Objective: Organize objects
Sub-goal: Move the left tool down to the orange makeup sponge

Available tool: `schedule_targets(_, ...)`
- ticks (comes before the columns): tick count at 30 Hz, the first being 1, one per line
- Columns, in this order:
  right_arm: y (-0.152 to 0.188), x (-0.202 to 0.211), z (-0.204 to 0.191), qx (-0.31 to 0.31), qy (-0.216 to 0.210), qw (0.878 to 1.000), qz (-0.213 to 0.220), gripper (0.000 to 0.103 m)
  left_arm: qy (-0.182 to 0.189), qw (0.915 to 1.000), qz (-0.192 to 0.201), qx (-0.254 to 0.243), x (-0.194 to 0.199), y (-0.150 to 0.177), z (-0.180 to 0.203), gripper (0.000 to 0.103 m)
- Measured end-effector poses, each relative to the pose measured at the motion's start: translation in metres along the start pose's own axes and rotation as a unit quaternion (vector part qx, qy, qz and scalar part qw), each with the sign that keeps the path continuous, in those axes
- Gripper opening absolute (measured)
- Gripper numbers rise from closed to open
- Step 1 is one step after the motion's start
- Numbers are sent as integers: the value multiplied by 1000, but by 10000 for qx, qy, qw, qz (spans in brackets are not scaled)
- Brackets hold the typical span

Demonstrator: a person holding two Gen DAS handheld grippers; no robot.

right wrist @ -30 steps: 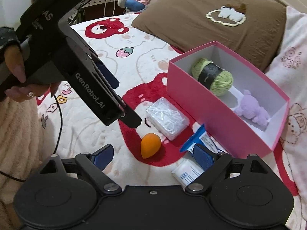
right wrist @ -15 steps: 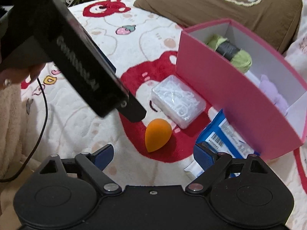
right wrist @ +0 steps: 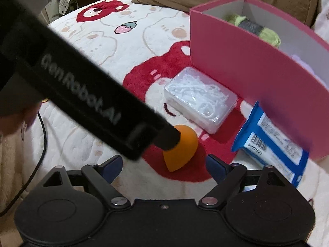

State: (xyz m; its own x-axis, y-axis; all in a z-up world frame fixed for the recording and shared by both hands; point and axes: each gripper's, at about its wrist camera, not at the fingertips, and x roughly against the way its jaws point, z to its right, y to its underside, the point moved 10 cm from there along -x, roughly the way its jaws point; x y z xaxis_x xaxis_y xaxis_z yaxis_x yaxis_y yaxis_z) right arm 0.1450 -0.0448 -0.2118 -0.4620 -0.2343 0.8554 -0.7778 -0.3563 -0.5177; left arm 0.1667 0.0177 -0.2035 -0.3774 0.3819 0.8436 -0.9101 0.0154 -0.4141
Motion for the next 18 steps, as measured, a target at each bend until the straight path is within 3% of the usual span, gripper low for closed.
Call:
schedule_targets(8, 7, -15, 3, -56, 30, 9998, -191, 73, 236, 9985, -291, 387, -19, 5, 5, 95)
schedule_targets(13, 6, -13, 6, -235, 76, 9997, -28, 61, -104, 9997, -164, 123, -26, 4, 8, 88)
schedule_targets(15, 5, -12, 5, -291, 105, 9995, 34, 54, -95, 9996, -185, 192, -26, 4, 8, 74)
schedule_targets(16, 5, -11, 4, -320, 95, 9994, 73, 49, -96, 9995, -197, 226, -26, 4, 6, 58)
schedule_targets(17, 5, -11, 4, -349, 101, 9993, 104, 45, -76, 9993, -230, 268, -27, 5, 5, 51)
schedule_targets(18, 5, -10, 4, -367, 119, 9992, 124, 42, 30, 9990, -265, 359, -28, 6, 5, 50)
